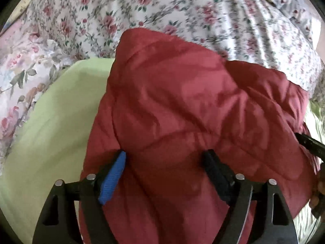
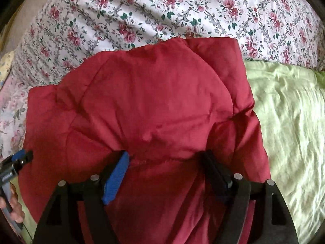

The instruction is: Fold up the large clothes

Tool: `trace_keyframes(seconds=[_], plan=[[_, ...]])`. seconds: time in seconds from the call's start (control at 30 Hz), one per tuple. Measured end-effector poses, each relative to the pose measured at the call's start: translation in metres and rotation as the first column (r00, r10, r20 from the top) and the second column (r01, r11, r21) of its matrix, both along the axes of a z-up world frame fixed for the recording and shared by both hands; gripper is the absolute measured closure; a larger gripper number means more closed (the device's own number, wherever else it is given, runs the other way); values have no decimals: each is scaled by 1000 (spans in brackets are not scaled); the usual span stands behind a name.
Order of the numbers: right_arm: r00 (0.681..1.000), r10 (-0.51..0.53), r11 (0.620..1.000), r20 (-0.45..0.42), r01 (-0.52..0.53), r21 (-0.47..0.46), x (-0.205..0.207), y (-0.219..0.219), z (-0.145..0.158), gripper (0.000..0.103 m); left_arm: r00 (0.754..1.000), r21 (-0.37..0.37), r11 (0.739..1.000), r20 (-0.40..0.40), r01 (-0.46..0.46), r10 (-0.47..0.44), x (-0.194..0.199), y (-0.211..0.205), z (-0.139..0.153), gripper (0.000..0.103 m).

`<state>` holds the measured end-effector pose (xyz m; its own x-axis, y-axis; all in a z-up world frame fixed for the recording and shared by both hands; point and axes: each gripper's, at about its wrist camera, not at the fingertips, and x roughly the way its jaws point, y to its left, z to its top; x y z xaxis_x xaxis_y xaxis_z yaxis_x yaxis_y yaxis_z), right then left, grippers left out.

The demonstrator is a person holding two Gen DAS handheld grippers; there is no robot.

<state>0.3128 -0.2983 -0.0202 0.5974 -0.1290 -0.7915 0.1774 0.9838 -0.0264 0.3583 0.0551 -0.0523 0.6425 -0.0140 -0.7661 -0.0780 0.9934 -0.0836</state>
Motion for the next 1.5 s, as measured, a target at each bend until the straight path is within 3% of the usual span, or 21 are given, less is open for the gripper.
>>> trace_keyframes(seconds=[0.03,0.1,0.27,0.7,0.87,1.13,1.5], plan=[[1000,-2,1000,-6,2,-1,2,1,-2,24,1000,19,1000,-4,-12,12,6,1,-4,6],[1000,-8,1000,-14,8,4,2,-6,-5,22,999,7,999,-29,-38,39,19,8,-13,0],[999,-22,1000,-36,21,-18,18,-5,-14,17,997,-58,996,-49,-63,60,40,15,-31,0],[999,-20,1000,-36,19,-20,21,-3,-15,14,996,-26,997,-62,-67,65,43,11,-33,0],[1000,-2,999,-1,2,41,6,-9,3,14,997,-3,999,-67,-47,47,40,11,-24,0],[999,29,995,43,-33,99,-34,-12,29,14,999,-1,999,-31,-34,34,6,18,3,1],[996,3,996,92,-11,85,-77,-26,42,14,998,-113,991,-3,-67,68,-52,49,13,1]])
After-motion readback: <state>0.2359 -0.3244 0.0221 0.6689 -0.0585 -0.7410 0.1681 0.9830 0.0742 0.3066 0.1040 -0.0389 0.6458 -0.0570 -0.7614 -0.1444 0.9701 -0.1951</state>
